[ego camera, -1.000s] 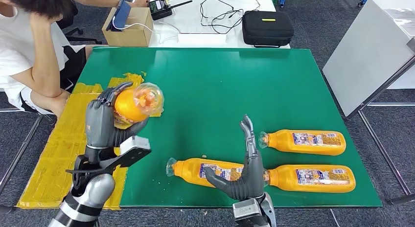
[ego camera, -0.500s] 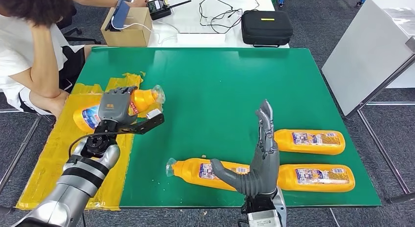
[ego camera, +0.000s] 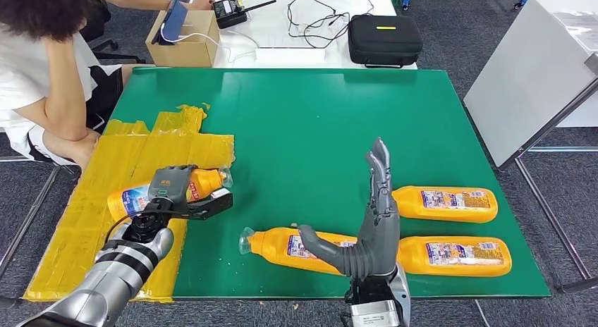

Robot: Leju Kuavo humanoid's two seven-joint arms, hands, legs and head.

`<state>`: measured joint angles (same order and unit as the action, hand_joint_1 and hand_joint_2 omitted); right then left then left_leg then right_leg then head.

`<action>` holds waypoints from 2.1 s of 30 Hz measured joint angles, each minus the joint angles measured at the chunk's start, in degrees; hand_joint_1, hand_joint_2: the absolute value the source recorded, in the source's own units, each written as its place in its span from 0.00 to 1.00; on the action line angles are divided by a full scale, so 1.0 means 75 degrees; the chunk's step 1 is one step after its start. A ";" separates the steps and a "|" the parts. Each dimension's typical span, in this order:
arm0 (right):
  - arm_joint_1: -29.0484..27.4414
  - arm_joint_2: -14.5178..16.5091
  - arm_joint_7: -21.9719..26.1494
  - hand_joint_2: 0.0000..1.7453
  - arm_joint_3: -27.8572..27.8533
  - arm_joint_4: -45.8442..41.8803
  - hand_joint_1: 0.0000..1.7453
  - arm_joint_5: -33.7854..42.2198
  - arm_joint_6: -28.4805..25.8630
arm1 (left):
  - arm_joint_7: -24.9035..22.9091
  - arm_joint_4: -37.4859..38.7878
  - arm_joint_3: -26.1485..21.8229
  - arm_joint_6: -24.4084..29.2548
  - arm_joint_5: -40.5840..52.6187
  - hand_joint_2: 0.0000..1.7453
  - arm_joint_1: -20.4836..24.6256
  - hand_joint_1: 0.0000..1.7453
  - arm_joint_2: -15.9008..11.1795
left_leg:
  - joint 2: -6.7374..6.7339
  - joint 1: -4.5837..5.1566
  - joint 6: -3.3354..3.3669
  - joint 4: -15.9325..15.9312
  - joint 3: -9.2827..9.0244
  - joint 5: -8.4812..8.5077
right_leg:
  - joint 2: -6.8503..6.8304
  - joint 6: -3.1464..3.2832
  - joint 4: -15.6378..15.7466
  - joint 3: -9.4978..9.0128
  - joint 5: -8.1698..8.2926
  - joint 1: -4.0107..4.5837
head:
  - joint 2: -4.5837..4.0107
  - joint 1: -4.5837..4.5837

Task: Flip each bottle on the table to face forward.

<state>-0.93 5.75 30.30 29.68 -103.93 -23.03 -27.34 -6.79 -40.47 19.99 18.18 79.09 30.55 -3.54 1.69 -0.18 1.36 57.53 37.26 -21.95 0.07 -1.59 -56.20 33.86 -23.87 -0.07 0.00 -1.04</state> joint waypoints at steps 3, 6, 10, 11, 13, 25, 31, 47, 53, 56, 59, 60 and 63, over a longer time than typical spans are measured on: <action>0.0046 -0.0004 -0.0080 1.00 0.0028 0.0039 0.00 -0.0069 0.0070 | -0.0063 0.0273 -0.0024 0.0172 0.0012 1.00 0.0074 0.00 0.0001 | 0.0007 0.0000 0.0000 0.0000 -0.0004 0.0000 | -0.0001 0.0000 0.0000 -0.0006 0.0000 0.0000 | 0.0000 0.0000; 0.0091 -0.0009 -0.0162 1.00 0.0064 0.0100 0.00 -0.0181 0.0109 | -0.0086 0.0422 -0.0033 0.0307 0.0071 1.00 0.0110 0.00 0.0003 | 0.0005 -0.0001 0.0000 -0.0001 -0.0008 0.0000 | -0.0001 0.0000 0.0001 -0.0008 0.0000 0.0000 | 0.0000 0.0000; 0.0123 -0.0010 -0.0247 1.00 0.0076 0.0178 0.00 -0.0227 0.0152 | -0.0127 0.0528 -0.0034 0.0358 0.0162 1.00 0.0118 0.00 0.0005 | 0.0004 -0.0002 -0.0004 -0.0001 -0.0012 0.0003 | -0.0001 0.0001 0.0000 -0.0011 0.0000 0.0001 | 0.0000 -0.0001; 0.0132 -0.0012 -0.0272 1.00 0.0078 0.0200 0.00 -0.0259 0.0174 | -0.0131 0.0547 -0.0034 0.0380 0.0170 1.00 0.0117 0.00 0.0006 | 0.0004 -0.0002 -0.0004 -0.0001 -0.0014 0.0004 | -0.0001 0.0001 0.0000 -0.0013 0.0000 0.0001 | 0.0000 -0.0001; 0.0146 -0.0022 -0.0315 1.00 0.0084 0.0242 0.00 -0.0358 0.0209 | -0.0135 0.0570 -0.0035 0.0460 0.0172 1.00 0.0114 0.00 0.0007 | 0.0004 -0.0002 -0.0004 -0.0001 -0.0015 0.0004 | -0.0001 0.0001 0.0000 -0.0015 0.0001 0.0001 | 0.0000 -0.0001; 0.0175 -0.0243 -0.0970 1.00 0.0119 0.0508 0.00 -0.1263 0.0280 | 0.0110 0.0441 -0.0239 0.1274 -0.0048 1.00 -0.0189 0.00 0.0009 | 0.0011 -0.0001 -0.0004 -0.0001 -0.0014 0.0004 | -0.0001 0.0001 0.0000 -0.0016 0.0000 0.0000 | 0.0000 0.0001; 0.0181 -0.0374 -0.1457 1.00 0.0157 0.0646 0.00 -0.2114 0.0474 | 0.1227 -0.0256 -0.0478 0.2165 -0.0935 1.00 -0.0736 0.00 0.0035 | -0.0009 0.0000 -0.0005 -0.0001 -0.0011 0.0002 | 0.0004 0.0001 0.0001 -0.0008 0.0000 0.0000 | 0.0000 -0.0002; 0.0120 -0.0887 -0.3450 1.00 0.0305 0.1684 0.00 -0.5066 0.1063 | 0.4020 -0.5960 -0.1032 0.2926 -0.3801 1.00 -0.3760 0.00 0.0721 | -0.0003 -0.0002 -0.0004 -0.0001 0.0012 -0.0007 | 0.0004 0.0001 0.0007 0.0011 -0.0004 0.0000 | 0.0000 -0.0001; 0.0122 -0.0930 -0.3705 1.00 0.0406 0.2113 0.00 -0.5344 0.1230 | 0.4558 -0.6973 -0.1128 0.2926 -0.4004 1.00 -0.4158 0.00 0.1114 | -0.0002 0.0002 -0.0003 0.0000 0.0014 -0.0009 | 0.0004 0.0000 0.0008 0.0011 -0.0004 -0.0001 | 0.0000 -0.0001; 0.0133 -0.0944 -0.3831 1.00 0.0441 0.2292 0.00 -0.5440 0.1351 | 0.4708 -0.7218 -0.1137 0.2926 -0.4278 1.00 -0.4247 0.00 0.1190 | 0.0000 0.0002 -0.0003 -0.0001 0.0014 -0.0009 | 0.0004 0.0000 0.0008 0.0011 -0.0004 -0.0001 | 0.0000 -0.0001; 0.0185 -0.0966 -0.3899 1.00 0.0494 0.2545 0.00 -0.5485 0.1499 | 0.5035 -0.7417 -0.1145 0.2926 -0.4442 1.00 -0.4319 0.00 0.1309 | -0.0001 0.0002 -0.0002 -0.0001 0.0013 -0.0008 | 0.0004 0.0000 0.0008 0.0010 -0.0004 0.0000 | 0.0000 0.0000; 0.0211 -0.0973 -0.3930 1.00 0.0513 0.2637 0.00 -0.5503 0.1551 | 0.5096 -0.7465 -0.1143 0.2926 -0.4489 1.00 -0.4330 0.00 0.1341 | -0.0001 0.0002 -0.0002 -0.0001 0.0013 -0.0008 | 0.0004 0.0000 0.0008 0.0010 -0.0004 0.0000 | 0.0000 0.0000; 0.0307 -0.0997 -0.4114 1.00 0.0567 0.2933 0.00 -0.5639 0.1748 | 0.5086 -0.7584 -0.1077 0.2926 -0.4837 1.00 -0.4339 0.00 0.1370 | -0.0001 0.0002 -0.0002 0.0000 0.0012 -0.0007 | 0.0004 0.0000 0.0008 0.0009 -0.0003 0.0000 | 0.0000 -0.0001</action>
<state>1.38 -1.73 -0.56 33.93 -81.93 -65.32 -14.23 31.36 -97.36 11.92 40.13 42.81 -1.99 6.74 1.69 -0.17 1.34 57.53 37.35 -22.01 0.10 -1.59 -56.14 33.93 -23.90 -0.07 0.00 -1.05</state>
